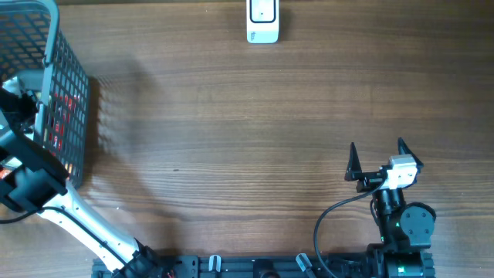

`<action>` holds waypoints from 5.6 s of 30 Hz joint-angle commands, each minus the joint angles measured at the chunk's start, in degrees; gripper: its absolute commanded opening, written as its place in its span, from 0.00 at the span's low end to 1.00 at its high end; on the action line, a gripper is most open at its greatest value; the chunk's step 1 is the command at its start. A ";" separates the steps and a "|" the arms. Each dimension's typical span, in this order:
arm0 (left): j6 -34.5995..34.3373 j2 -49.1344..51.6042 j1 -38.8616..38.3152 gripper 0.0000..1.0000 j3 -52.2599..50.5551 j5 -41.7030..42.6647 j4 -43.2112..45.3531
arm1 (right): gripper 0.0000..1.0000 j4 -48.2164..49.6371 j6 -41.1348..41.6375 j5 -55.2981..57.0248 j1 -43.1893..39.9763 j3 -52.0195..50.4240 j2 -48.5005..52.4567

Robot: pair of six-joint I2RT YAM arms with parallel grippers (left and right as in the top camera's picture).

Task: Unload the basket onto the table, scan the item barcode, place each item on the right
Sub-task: 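Grasp the white-blue wipes pack with the left gripper and lift, then carry the wipes pack to the table center and release it, then move the left gripper back into the basket toward the red Halls bag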

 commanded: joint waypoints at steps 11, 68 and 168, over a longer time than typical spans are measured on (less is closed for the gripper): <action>0.11 -6.14 -0.48 0.04 -1.16 -1.16 0.07 | 1.00 0.11 0.90 0.96 -0.37 -0.04 -0.15; -10.54 -29.05 -55.41 0.04 -19.23 19.28 8.22 | 1.00 0.11 0.92 0.96 -0.37 -0.04 -0.15; -11.08 -8.22 -3.32 1.00 -8.35 0.26 6.71 | 1.00 0.11 0.90 0.96 -0.37 -0.04 -0.15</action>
